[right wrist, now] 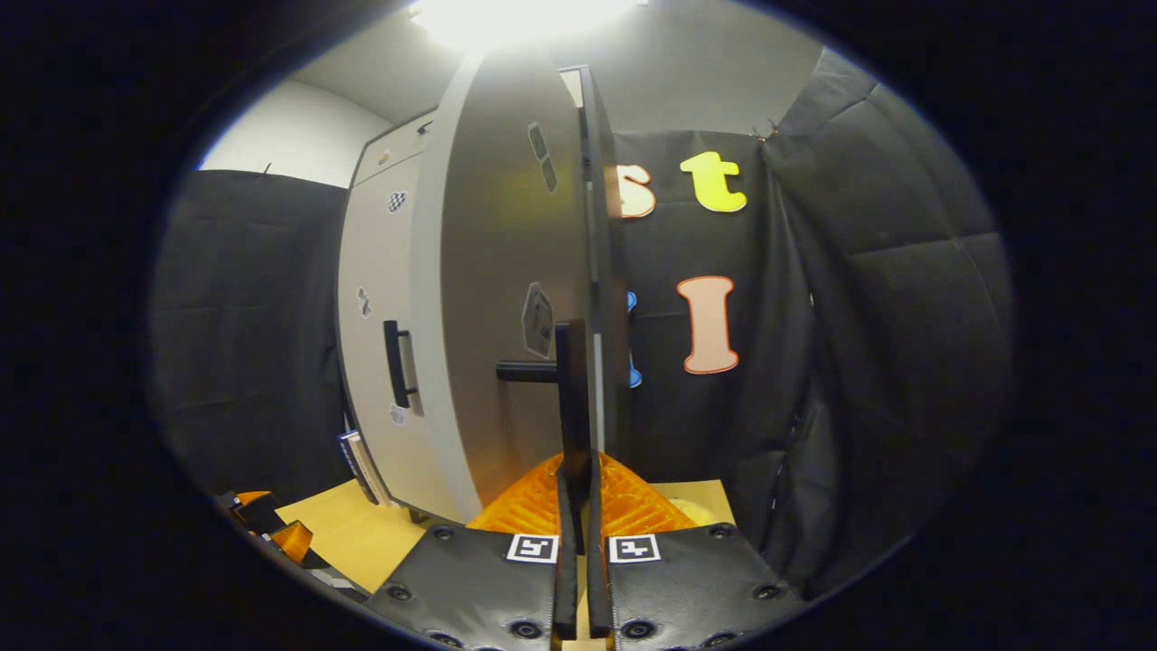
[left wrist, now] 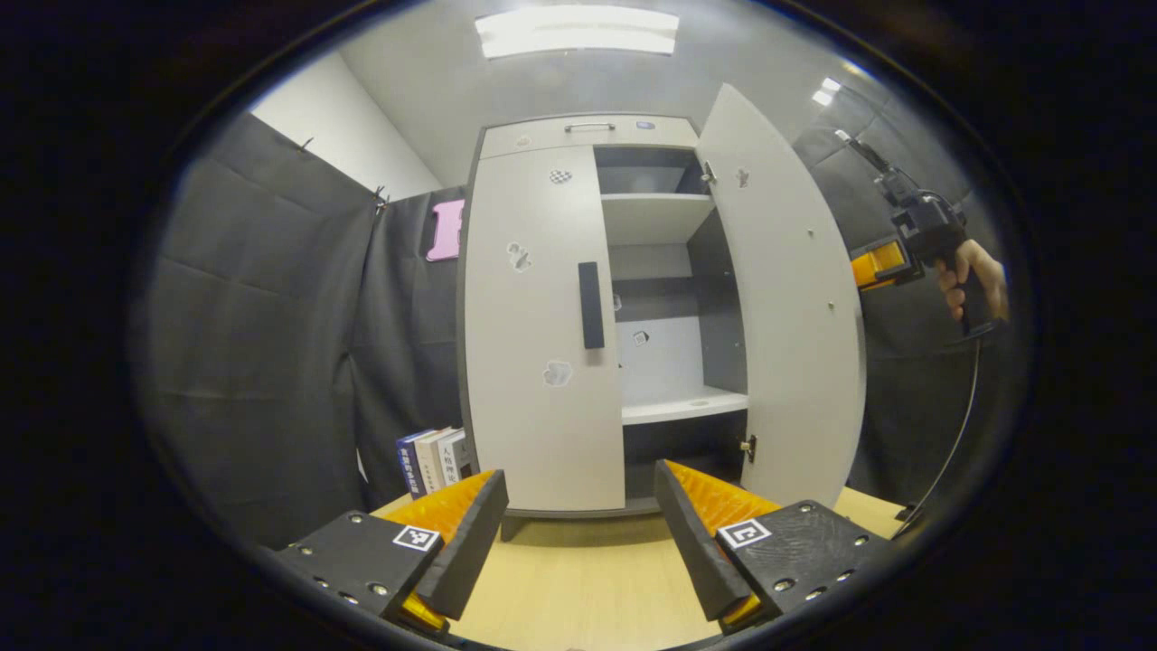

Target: Open the right door of the double-door shoe cabinet with the right hand, and open the left door with the left hand.

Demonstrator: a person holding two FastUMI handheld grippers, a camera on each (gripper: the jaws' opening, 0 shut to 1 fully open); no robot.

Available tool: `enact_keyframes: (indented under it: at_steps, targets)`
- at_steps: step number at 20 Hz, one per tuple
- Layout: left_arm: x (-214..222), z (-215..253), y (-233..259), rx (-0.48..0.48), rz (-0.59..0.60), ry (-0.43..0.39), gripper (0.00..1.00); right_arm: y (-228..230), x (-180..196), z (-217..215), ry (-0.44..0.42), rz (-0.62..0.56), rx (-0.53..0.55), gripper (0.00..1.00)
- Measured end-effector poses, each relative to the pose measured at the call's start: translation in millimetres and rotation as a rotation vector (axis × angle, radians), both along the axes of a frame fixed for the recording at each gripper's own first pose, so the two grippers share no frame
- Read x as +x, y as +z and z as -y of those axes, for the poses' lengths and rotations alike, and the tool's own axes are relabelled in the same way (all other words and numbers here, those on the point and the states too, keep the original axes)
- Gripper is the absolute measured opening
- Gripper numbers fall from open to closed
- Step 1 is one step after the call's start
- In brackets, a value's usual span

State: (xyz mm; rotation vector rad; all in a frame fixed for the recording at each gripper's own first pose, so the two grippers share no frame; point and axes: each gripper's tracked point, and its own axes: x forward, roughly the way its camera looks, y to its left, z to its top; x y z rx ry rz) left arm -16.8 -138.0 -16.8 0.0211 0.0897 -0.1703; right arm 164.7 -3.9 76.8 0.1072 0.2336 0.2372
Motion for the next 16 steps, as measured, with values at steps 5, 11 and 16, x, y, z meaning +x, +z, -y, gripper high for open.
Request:
enact_keyframes:
  at_steps: [5, 11, 16]
  targets:
    - [3, 23, 14, 0.03, -0.022, 0.01, 0.95, 5, -1, -11, 0.047, 0.029, 0.053, 0.07]
    - [28, 28, 58, 0.047, 0.005, 0.012, 0.96, 6, -3, -13, 0.042, 0.037, 0.113, 0.11]
    - [77, 34, 77, 0.061, 0.043, -0.013, 0.96, -3, -9, 18, -0.063, 0.048, 0.035, 0.58]
